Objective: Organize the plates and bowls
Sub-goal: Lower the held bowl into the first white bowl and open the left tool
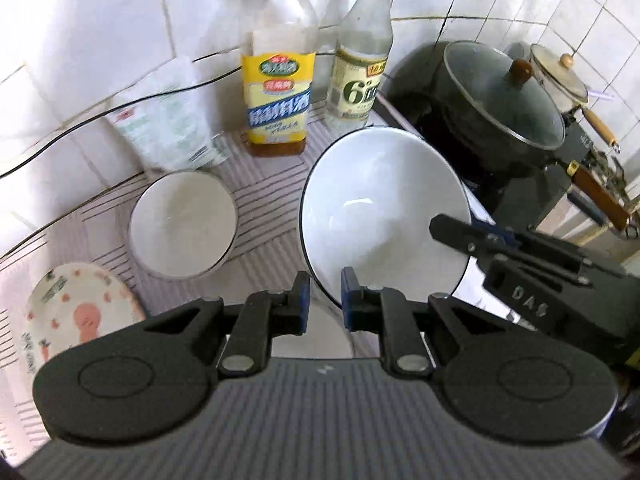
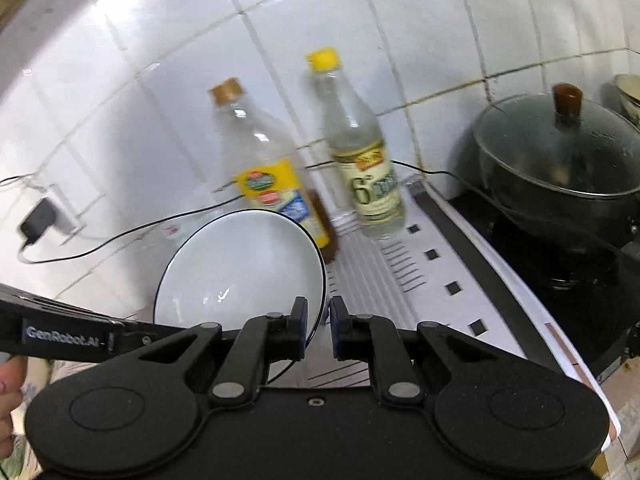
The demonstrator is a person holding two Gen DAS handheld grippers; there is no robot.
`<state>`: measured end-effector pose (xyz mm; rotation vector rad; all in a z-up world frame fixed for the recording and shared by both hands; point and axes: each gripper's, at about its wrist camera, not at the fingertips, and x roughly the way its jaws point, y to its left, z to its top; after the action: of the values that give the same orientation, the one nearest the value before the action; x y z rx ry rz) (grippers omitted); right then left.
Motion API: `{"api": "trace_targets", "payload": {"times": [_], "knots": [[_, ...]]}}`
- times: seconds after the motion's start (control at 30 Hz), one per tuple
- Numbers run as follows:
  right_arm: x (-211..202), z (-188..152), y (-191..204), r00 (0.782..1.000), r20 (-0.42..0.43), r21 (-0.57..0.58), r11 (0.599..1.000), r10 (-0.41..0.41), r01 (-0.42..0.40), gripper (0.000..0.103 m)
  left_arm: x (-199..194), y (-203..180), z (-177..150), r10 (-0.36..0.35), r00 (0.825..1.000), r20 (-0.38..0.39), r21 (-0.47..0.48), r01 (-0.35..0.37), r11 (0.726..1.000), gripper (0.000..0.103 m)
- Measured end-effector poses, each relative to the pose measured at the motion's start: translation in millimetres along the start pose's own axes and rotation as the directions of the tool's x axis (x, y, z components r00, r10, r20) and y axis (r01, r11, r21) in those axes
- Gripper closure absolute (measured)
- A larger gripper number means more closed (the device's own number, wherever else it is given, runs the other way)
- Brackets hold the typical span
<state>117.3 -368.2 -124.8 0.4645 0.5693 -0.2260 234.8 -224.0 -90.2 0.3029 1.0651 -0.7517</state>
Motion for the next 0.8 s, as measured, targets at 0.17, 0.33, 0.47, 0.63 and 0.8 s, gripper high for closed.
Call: {"api": "trace_targets", "payload": {"times": [0.17,0.33,0.47,0.63,0.8], "knots": [[-9,-15,15,0.997,0.023,-0.072,0.995,0.076,-0.074,0.087,-15,17,-22,0.011,1.0,-0.007,-0.078,-0.012,0.997,0.089],[-4,-27,30,0.993,-0.015,-0.135,0.984,0.116,-0.117,0.087,-21,30,-45,0.024,0.999,-0.03,-0.166,-0.029,0.986,0.088],[0,-39,42,0.991,-0.052,-0.189,0.973,0.127,-0.134,0.087,-18,40,-61,0.023,0.997,-0.068,-0.221,-0.037,0.975,0.088],[7,-51,45,0.989,-0.091,-0.208,0.969,0.116,-0.133,0.087,-6,45,-73,0.032,0.994,-0.1,-0.237,-0.055,0.97,0.088],[17,-58,51,0.992,-0.107,-0.261,0.96,0.073,-0.099,0.087,12,51,-80,0.017,0.992,-0.125,-0.277,-0.052,0.96,0.088]]}}
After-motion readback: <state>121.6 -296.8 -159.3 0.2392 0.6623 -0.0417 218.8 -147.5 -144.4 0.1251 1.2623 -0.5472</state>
